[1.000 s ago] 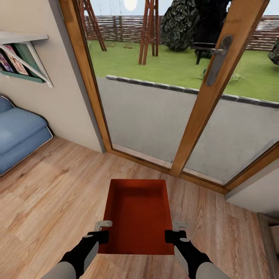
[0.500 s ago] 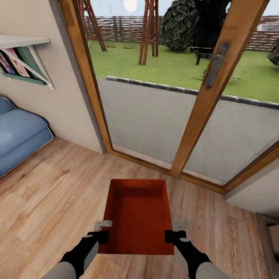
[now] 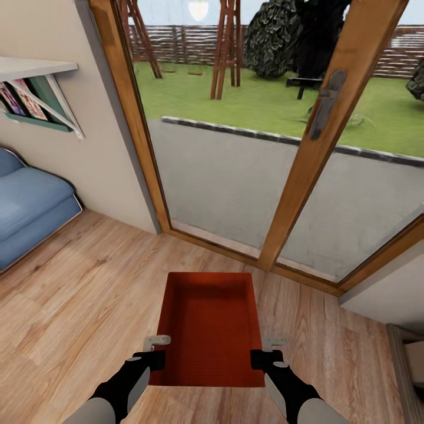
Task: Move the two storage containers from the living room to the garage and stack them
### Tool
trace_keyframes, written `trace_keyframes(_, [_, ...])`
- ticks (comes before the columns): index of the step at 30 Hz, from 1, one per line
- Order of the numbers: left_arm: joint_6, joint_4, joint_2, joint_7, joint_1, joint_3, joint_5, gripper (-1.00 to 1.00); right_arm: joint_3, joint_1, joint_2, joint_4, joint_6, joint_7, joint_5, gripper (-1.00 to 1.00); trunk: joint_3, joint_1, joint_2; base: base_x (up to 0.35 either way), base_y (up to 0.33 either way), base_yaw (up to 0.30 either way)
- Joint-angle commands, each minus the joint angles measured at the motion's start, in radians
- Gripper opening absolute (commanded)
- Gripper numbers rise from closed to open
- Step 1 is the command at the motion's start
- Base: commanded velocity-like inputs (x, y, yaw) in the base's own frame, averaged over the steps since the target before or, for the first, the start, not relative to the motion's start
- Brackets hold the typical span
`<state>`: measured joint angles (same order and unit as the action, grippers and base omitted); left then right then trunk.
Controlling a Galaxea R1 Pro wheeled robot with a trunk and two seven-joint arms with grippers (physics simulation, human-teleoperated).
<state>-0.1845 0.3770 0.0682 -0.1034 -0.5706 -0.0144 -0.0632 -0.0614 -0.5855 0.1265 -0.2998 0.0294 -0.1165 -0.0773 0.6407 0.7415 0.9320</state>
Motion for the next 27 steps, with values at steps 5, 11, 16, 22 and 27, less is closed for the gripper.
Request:
trace_keyframes(5, [-0.007,0.002,-0.001,-0.01,0.0,0.001,0.008,-1.0,-0.012,0.0,-0.019,-0.002,0.003,0.0,-0.016,-1.0,-0.015,-0.019,-0.035,0.0,0.0,0.0])
trace_keyframes(11, [-0.007,0.002,-0.001,-0.01,0.0,0.001,0.008,-1.0,-0.012,0.0,-0.019,-0.002,0.003,0.0,-0.017,-1.0,-0.034,-0.042,-0.077,0.0,0.0,0.0])
trace_keyframes(16, [-0.007,0.002,-0.001,-0.01,0.0,0.001,0.008,-1.0,-0.012,0.0,-0.019,-0.002,0.003,0.0,-0.017,-1.0,-0.05,-0.061,-0.112,0.0,0.0,0.0])
trace_keyframes(22, [-0.007,0.002,-0.001,-0.01,0.0,0.001,0.008,-1.0,-0.012,0.0,-0.019,-0.002,0.003,0.0,-0.018,-1.0,-0.068,-0.084,-0.154,0.0,0.0,0.0])
trace_keyframes(27, [-0.007,0.002,-0.002,-0.01,0.0,0.001,0.008,-1.0,-0.012,0.0,-0.019,-0.002,0.003,0.0,-0.018,-1.0,-0.084,-0.104,-0.189,0.0,0.0,0.0])
